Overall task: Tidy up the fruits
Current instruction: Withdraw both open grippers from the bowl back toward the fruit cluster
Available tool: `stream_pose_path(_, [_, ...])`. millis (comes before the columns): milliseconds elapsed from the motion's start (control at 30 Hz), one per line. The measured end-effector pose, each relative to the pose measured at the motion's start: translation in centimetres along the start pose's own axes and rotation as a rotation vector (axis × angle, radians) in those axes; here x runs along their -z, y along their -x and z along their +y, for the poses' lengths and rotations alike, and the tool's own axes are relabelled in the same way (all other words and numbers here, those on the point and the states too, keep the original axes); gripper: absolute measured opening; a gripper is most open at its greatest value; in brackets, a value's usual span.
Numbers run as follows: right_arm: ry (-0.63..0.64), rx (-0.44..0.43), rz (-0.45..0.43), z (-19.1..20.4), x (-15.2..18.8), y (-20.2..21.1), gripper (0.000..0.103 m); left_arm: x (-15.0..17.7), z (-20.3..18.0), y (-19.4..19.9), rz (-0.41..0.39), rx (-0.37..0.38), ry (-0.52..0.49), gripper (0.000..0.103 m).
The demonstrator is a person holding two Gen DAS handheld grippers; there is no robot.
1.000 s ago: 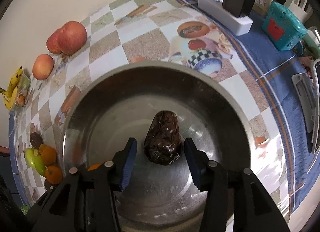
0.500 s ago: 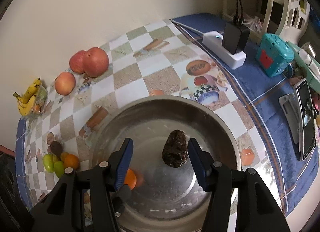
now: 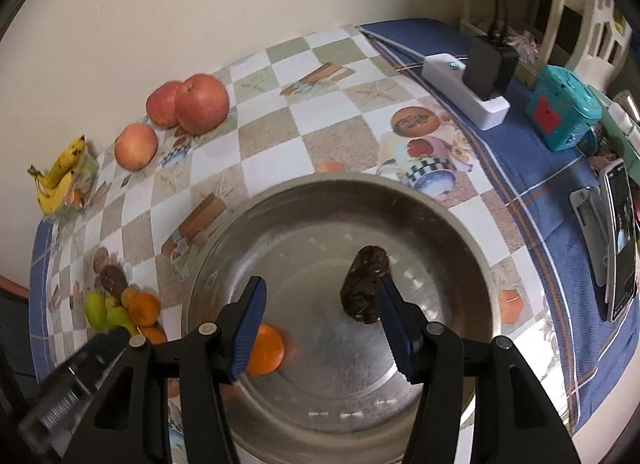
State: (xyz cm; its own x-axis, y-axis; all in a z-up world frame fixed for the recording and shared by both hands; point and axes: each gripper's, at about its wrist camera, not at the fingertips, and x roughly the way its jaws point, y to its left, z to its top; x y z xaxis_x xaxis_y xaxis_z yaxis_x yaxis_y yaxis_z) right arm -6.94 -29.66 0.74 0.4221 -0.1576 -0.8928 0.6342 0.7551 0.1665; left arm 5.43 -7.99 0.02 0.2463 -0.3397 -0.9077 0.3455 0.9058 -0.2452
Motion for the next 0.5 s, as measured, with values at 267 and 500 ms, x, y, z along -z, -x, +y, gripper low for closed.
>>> stream_pose_path(267, [0.073,-0.03,0.045,2.7,1.1,-1.1,0.058,-0.7,6.3,1.6,-0.046,-0.108,0.135,0.079])
stream_pose_path(500, [0.15,-0.023,0.061,5.0,1.9,-1.7,0.058,-0.5,8.7,2.6,-0.074,-0.148,0.186,0.096])
